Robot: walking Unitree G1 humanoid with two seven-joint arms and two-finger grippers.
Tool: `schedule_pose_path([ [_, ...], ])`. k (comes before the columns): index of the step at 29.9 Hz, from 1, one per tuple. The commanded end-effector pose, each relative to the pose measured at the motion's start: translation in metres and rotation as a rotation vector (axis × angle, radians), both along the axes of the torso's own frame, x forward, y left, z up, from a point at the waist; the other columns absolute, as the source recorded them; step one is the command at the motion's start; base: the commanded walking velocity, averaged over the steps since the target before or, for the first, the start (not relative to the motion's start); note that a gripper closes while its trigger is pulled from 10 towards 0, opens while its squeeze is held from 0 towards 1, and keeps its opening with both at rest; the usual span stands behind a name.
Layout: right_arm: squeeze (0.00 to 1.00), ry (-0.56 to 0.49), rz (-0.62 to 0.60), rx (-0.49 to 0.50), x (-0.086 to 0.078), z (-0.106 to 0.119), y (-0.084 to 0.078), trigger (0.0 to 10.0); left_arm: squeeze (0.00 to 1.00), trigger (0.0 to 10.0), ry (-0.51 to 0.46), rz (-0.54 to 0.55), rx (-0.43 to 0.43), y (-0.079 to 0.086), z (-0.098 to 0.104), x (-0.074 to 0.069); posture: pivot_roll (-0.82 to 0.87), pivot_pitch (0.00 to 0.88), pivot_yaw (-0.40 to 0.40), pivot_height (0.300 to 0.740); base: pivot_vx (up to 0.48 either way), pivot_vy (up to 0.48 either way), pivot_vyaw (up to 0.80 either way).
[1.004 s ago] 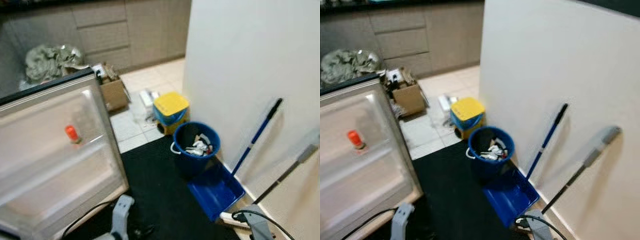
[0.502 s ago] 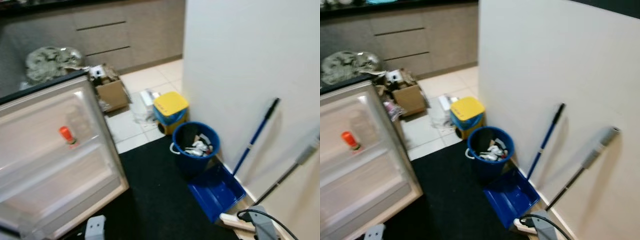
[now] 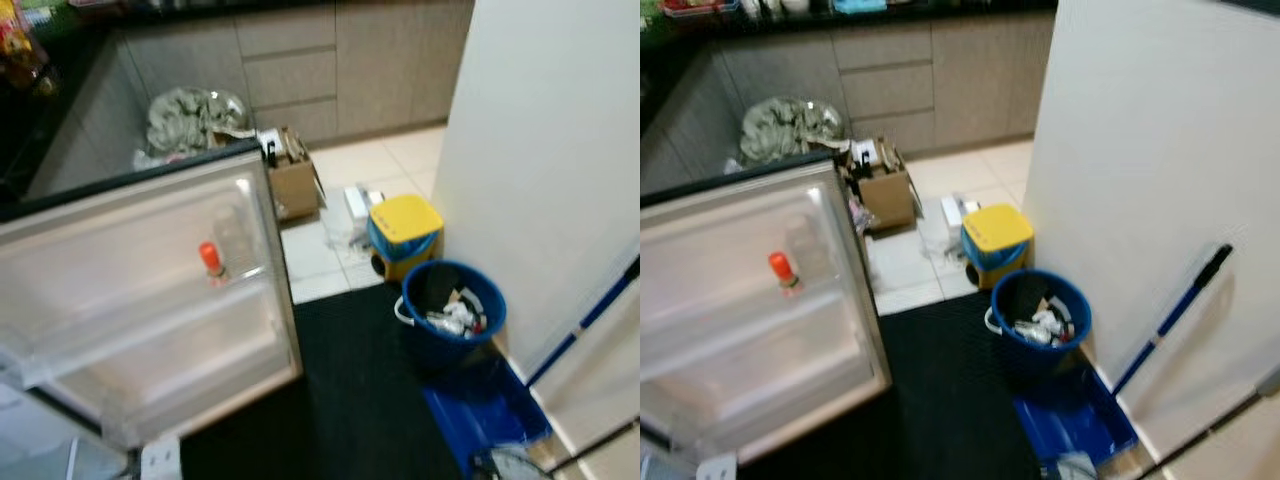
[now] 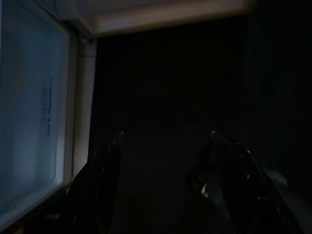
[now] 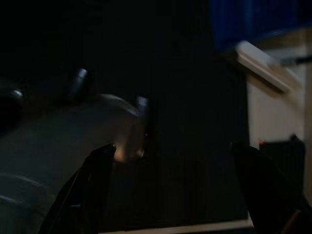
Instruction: Restocking fridge
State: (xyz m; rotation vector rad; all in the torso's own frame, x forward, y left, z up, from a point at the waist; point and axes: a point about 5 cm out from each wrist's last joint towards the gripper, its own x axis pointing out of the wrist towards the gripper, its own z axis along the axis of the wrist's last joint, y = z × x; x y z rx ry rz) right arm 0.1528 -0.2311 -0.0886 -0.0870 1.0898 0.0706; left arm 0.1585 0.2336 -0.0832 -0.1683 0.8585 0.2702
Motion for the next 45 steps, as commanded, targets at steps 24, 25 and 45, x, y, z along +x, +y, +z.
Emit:
schedule_pose_path([
  [24,0.00,0.008,-0.042,-0.006,-0.006,0.000,-0.009,10.0,0.00,10.0,0.115,-0.144,-0.116,-0.025,-0.015,-0.024,-0.02,0.009,-0.001,0.740,0.000,0.000,0.49],
  [25,0.00,0.010,-0.043,-0.006,-0.007,0.000,-0.010,10.0,0.00,10.0,0.115,-0.147,-0.116,-0.025,-0.015,-0.023,-0.02,0.010,-0.005,0.740,0.000,0.000,0.00],
  [45,0.00,0.022,0.057,-0.003,-0.003,-0.003,0.007,10.0,0.00,10.0,0.120,-0.123,-0.105,-0.026,-0.016,-0.026,-0.04,0.054,0.004,0.740,0.000,-0.313,0.00],
])
